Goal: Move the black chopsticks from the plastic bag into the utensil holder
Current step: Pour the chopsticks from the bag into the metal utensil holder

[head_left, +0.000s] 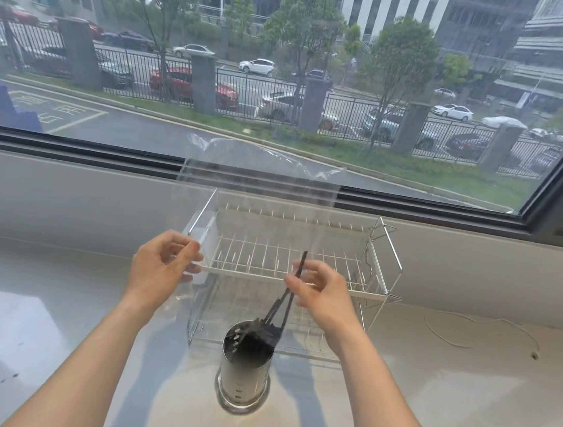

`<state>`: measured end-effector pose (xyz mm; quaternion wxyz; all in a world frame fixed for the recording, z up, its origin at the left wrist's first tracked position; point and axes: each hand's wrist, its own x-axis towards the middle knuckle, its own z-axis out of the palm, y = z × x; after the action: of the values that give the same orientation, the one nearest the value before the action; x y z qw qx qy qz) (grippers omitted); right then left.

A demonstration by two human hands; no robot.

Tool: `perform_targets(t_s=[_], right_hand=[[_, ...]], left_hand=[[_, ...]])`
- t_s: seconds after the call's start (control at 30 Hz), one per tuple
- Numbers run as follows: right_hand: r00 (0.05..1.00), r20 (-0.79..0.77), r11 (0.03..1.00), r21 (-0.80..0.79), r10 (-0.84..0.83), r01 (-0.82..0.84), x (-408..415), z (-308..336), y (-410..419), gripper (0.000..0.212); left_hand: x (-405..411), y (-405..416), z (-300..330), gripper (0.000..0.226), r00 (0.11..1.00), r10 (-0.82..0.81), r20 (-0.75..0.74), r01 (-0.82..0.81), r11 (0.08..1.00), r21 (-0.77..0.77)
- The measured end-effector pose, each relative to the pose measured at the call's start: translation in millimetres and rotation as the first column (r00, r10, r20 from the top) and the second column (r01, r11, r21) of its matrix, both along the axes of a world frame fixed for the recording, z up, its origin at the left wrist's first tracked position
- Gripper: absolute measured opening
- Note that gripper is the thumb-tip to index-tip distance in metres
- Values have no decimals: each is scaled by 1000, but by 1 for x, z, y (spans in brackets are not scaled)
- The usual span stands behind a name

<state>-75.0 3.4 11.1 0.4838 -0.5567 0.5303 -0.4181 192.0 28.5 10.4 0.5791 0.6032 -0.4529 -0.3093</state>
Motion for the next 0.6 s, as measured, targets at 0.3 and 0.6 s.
perform_targets(t_s=[0.3,0.6], right_hand=[[1000,7,999,-30,21,-21,1,1,-5,16],[984,-181,993,-113,5,-26,16,-17,-1,10]], left_hand=[[-7,-4,26,9,995,-3,103,11,997,-75],[-15,-2,33,11,966,53,255,-30,995,-92]])
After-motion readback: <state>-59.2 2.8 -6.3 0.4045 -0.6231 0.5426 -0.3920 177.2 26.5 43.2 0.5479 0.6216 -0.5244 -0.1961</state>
